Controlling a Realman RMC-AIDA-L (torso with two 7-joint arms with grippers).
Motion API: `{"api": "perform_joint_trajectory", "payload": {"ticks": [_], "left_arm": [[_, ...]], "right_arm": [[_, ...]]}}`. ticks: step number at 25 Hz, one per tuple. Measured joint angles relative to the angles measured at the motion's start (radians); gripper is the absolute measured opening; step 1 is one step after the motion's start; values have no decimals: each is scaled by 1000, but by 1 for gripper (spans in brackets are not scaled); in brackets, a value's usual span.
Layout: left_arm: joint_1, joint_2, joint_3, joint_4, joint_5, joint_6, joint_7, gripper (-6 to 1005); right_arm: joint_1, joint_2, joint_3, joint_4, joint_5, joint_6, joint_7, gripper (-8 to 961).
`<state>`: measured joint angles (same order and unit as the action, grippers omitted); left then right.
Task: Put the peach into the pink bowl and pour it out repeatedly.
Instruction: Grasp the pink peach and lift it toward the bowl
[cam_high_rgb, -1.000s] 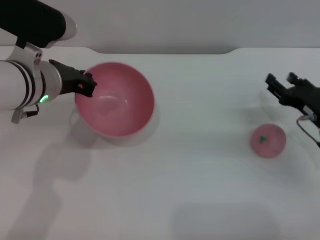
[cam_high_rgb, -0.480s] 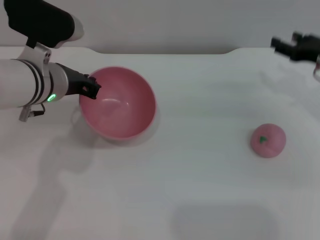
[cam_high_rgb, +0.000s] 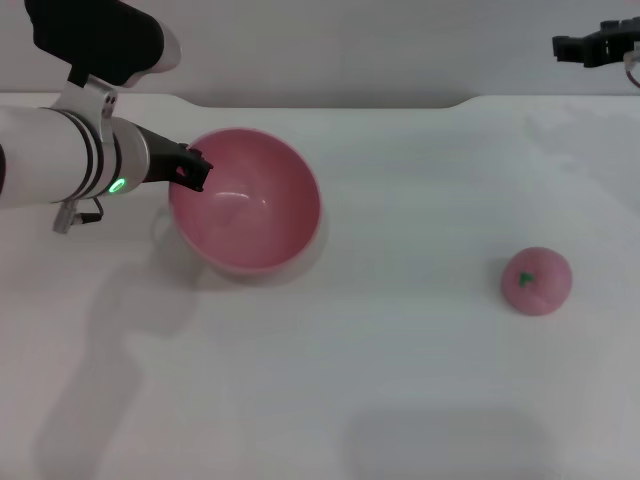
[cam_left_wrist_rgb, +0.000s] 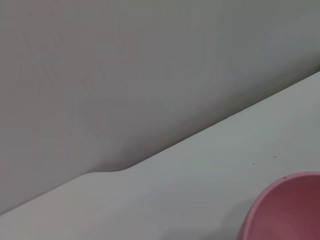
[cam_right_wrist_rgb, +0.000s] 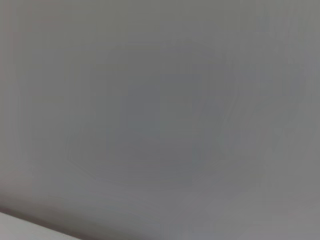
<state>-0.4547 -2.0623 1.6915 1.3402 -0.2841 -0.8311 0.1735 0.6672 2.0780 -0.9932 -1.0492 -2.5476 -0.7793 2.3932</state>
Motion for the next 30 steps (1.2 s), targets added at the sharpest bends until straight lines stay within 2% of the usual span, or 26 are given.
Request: {"api": "perform_joint_trajectory", "payload": {"ticks": [3,9,14,17,18,19,25,30], "left_arm": [[-8,-1,-1,-16,-1,8,-7,49],[-4,1,-1,-19,-1,10,-9,49],[-1,2,-1,-23,-1,11,-6,49],[1,2,-1,-35,-1,19,-3,49],[-4,2,-1,-53,-1,24,-3,49],[-6,2,-1,-58,-1,25,-3,49],[-19,2,-1,-77,-1,31,-2,48],[-27,3,-1,-95,-3,34,-2,48]], "right_arm": [[8,7,-60,-20,-115,24,112,648],[-6,9,-110,-26,-112,47,103,644],[-67,12,-147,-79,107,99,-36,642],[-88,-1,-148,-102,354,5,-138,641],[-83,-6,-135,-102,406,-46,-144,641],[-59,-13,-94,-100,448,-156,-115,641],[-8,-27,-9,-67,447,-334,-56,639],[6,-30,-1,-50,439,-404,-86,637]]}}
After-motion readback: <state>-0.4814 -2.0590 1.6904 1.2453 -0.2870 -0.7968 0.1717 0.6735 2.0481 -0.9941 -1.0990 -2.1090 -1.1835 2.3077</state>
